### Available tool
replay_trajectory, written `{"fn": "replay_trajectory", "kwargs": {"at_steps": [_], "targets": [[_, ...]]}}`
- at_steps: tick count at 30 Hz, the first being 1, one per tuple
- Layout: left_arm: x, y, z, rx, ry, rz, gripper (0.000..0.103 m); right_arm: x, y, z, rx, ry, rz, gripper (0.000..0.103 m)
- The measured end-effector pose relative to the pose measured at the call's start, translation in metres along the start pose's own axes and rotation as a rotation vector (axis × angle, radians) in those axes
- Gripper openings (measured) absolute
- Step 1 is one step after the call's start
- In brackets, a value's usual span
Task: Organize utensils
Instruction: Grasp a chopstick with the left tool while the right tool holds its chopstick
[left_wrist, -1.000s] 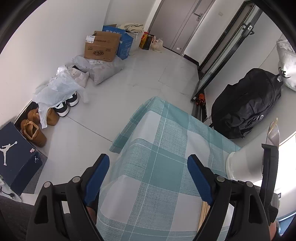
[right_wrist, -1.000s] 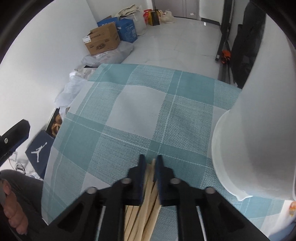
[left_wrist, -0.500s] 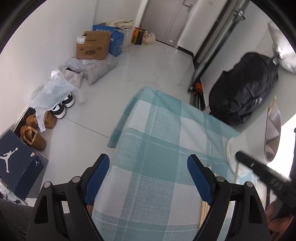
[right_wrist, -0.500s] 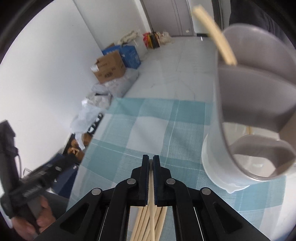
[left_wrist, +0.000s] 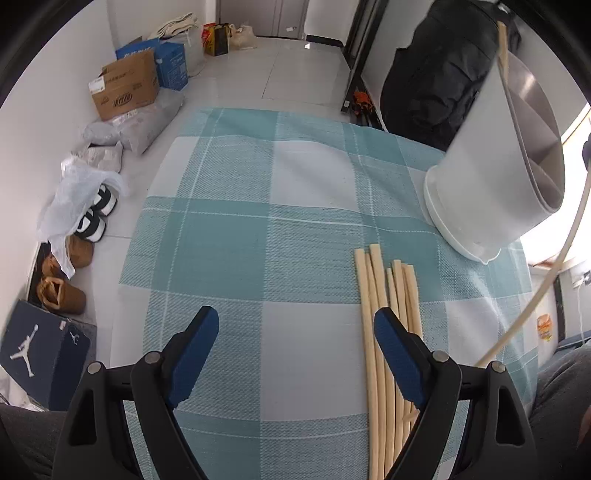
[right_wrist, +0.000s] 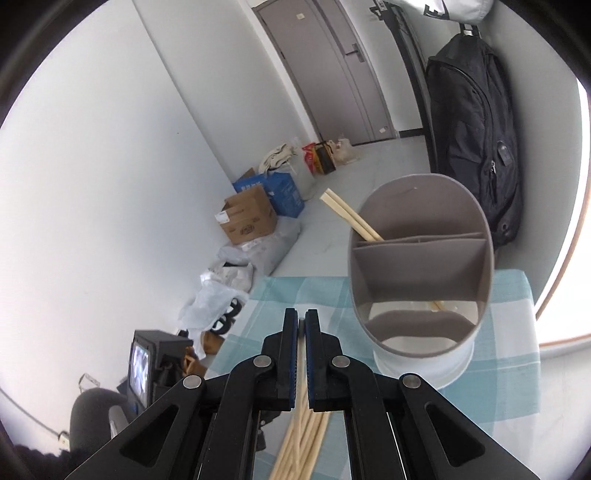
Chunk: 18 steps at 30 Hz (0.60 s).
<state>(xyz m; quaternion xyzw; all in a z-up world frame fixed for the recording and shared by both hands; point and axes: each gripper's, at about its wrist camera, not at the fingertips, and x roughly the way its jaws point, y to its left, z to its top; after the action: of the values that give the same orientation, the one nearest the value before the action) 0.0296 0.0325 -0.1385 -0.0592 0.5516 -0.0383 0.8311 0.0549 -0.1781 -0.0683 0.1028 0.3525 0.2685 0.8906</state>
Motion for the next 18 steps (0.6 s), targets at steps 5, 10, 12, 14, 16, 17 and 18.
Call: {"fn": "replay_trajectory", "kwargs": {"at_steps": [5, 10, 12, 14, 16, 17, 18], "targets": [[0.010, -0.005, 0.002, 0.016, 0.015, 0.048, 0.083, -0.018, -0.010, -0.005, 0.002, -0.034, 0.016, 0.003], [0.017, -0.007, 0.004, 0.046, 0.018, 0.120, 0.084, -0.037, -0.025, -0.009, 0.014, -0.073, 0.026, 0.003], [0.017, -0.005, 0.004, 0.034, 0.027, 0.116, 0.084, -0.042, -0.030, -0.010, 0.018, -0.083, 0.029, 0.003], [0.018, -0.002, 0.004, 0.007, 0.039, 0.107, 0.084, -0.044, -0.035, -0.011, 0.024, -0.091, 0.038, 0.003], [0.020, -0.003, 0.005, -0.001, 0.048, 0.111, 0.084, -0.045, -0.042, -0.012, 0.046, -0.094, 0.046, 0.003], [0.021, -0.005, 0.006, -0.002, 0.052, 0.108, 0.084, -0.046, -0.044, -0.012, 0.055, -0.094, 0.052, 0.003], [0.022, -0.008, 0.008, 0.000, 0.055, 0.108, 0.084, -0.046, -0.047, -0.012, 0.067, -0.094, 0.060, 0.003]]}}
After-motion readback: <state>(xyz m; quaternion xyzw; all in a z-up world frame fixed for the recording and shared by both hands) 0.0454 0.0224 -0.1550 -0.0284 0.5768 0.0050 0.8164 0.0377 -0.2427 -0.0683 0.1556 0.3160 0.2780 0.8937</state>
